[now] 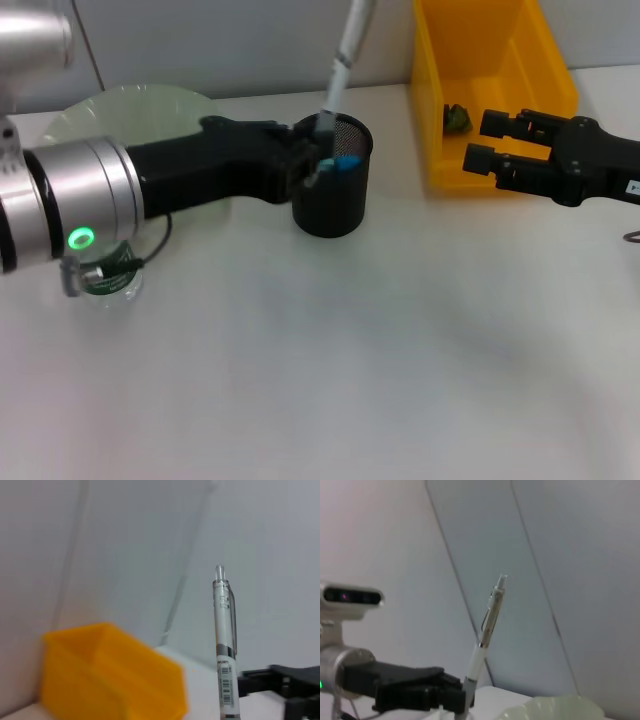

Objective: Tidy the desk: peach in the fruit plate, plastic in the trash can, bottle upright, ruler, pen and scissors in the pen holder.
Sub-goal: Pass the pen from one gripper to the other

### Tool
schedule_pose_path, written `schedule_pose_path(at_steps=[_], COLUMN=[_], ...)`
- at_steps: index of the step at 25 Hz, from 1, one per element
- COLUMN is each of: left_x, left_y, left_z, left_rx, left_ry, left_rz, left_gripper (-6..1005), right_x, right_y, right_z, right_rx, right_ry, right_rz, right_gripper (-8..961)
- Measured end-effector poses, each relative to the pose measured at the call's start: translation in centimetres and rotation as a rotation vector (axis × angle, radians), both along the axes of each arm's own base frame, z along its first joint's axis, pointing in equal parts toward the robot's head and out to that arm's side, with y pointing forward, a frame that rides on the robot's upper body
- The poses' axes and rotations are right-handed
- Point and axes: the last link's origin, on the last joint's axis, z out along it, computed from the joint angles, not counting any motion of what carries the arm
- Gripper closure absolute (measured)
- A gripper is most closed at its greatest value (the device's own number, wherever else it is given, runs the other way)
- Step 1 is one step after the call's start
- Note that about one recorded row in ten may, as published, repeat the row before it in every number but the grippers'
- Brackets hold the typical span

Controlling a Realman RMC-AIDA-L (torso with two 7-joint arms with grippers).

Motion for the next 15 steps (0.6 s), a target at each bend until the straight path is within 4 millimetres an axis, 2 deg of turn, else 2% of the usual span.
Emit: schedule_pose_path(at_steps=[9,15], left_x=[-2.8,-3.6], left_y=[-2.6,-3.5], left_z=[-1.7,-2.3], left_rx=[-0.075,-0.089], left_ry=[-0.209,-0.29], left_rz=[-0.203,-0.291], left_gripper=[845,840], right_x=[-2.0,-3.0], right_y=[-1.3,-1.4], right_z=[1.5,1.7], right_rx=[-0.056,-0.086], right_ry=[0.098,0.117], right_rz=[0.142,0.191], right_gripper=[235,235])
